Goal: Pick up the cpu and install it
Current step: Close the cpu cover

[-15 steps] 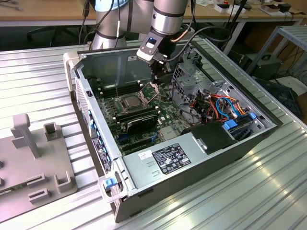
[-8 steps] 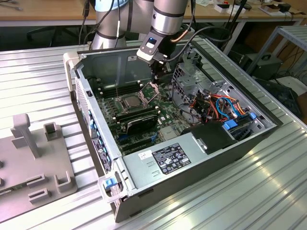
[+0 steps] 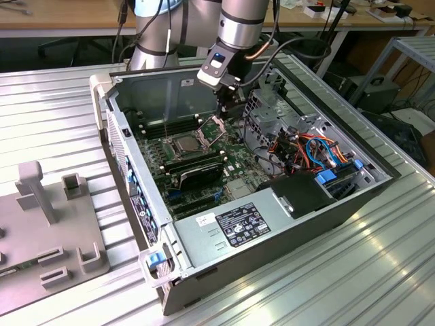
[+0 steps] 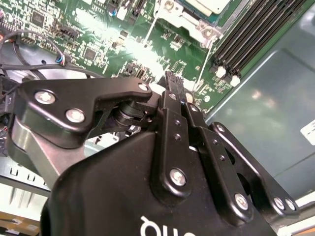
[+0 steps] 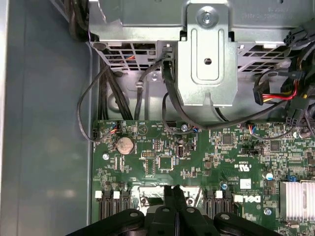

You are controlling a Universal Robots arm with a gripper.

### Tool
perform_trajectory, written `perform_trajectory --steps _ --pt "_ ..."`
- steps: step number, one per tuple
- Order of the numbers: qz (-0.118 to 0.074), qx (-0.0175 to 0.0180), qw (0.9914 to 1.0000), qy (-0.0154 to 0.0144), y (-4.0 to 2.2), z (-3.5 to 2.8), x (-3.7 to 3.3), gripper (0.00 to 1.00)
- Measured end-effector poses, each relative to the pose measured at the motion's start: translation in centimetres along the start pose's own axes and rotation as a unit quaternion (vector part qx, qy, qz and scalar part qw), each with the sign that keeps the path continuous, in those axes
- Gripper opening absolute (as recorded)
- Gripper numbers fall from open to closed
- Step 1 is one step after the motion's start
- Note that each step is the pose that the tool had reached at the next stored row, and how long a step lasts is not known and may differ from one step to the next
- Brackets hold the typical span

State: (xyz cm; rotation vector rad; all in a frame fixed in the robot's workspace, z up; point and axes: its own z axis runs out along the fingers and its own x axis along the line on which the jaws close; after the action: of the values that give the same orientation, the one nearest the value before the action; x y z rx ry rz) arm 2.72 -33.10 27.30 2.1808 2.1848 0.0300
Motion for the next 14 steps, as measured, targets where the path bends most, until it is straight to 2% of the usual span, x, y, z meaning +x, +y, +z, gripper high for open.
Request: perform_trajectory --steps 6,9,14 --pt "0.0 0.0 1.0 0.0 1.98 0.31 0.0 0.11" --pt "0.0 0.0 1.0 0.0 2.42 0.62 0.01 0.11" --pt "0.0 0.0 1.0 0.0 2.46 1.44 0.03 0.11"
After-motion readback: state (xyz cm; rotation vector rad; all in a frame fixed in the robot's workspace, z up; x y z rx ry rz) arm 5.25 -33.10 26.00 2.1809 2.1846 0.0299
